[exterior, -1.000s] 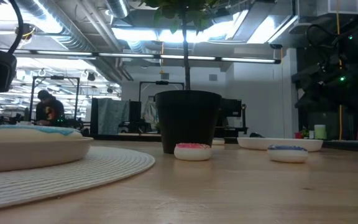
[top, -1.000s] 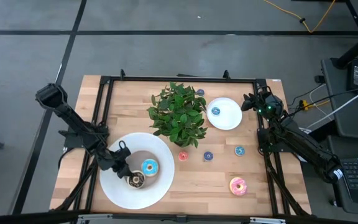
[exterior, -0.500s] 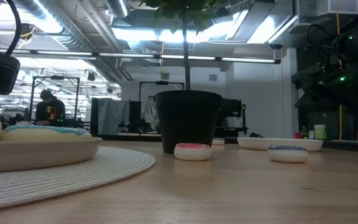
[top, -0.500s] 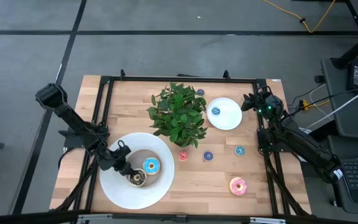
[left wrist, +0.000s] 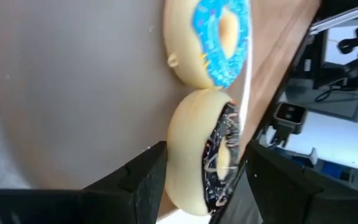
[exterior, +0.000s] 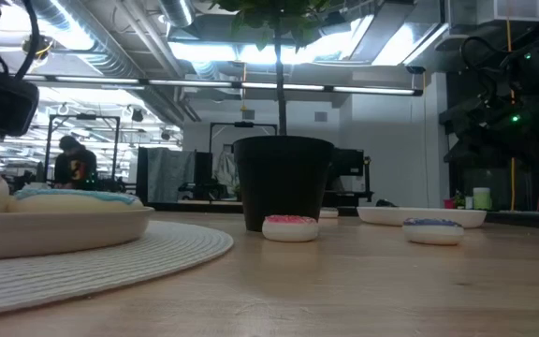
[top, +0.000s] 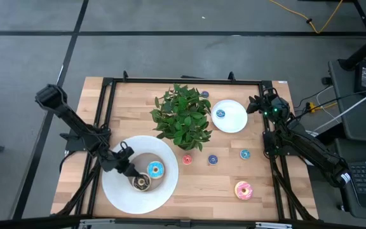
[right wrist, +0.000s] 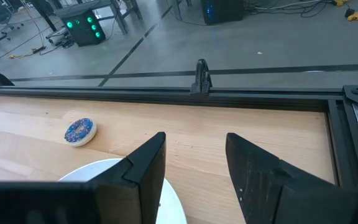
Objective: Pick & Place donuts
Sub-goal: Put the large black donut on the brown plate, then put the large pink donut on the brown plate
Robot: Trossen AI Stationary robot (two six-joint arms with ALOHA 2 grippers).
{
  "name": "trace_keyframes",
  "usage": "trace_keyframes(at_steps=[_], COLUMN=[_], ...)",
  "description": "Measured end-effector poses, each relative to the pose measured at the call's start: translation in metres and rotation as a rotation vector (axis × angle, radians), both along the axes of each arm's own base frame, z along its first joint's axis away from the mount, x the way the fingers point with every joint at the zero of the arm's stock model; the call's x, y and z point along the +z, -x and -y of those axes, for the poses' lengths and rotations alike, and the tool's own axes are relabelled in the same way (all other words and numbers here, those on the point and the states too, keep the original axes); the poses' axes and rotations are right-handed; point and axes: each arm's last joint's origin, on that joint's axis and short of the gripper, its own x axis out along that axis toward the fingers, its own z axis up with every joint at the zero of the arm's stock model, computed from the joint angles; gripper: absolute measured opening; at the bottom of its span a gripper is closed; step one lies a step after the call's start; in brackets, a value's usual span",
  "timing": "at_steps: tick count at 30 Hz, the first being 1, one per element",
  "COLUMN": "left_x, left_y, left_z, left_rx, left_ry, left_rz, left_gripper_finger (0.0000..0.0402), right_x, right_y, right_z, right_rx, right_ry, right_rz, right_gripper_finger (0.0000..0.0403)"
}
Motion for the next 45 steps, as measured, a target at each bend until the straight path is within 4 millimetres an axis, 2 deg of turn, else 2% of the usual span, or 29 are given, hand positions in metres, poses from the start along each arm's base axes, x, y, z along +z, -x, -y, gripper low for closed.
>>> trace_keyframes(at_steps=[11,18,27,35,45], left_x=[0.020,0.036,0.065,0.072,0.074], left_y=[0.001,0.008,0.010,0.007,0.000], left_z=[-0.008,-0.015,-0.029,-0.042,-0.059], left_rx=[0.019,0.024,0.105,0.184,0.301], left_ry=[0.019,-0.079,-0.197,-0.293,-0.565], left_rz=[0.039,-0.039,0.072,0.150,0.198], left_gripper_finger=[0.0203,0.0203,0.0203,0.0203,0.0203], right_x=[0.000,0.000,0.000,0.000,0.000], right_y=[0.000,0.000,0.000,0.000,0.000], right_z=[0.000,0.000,0.000,0.000,0.000], right_rx=[0.000,0.000,0.000,0.000,0.000], right_ry=[0.000,0.000,0.000,0.000,0.000], right_rz=[0.000,0.000,0.000,0.000,0.000], right_gripper_finger=[0.0168,0.0168,0.0168,0.0168,0.0168])
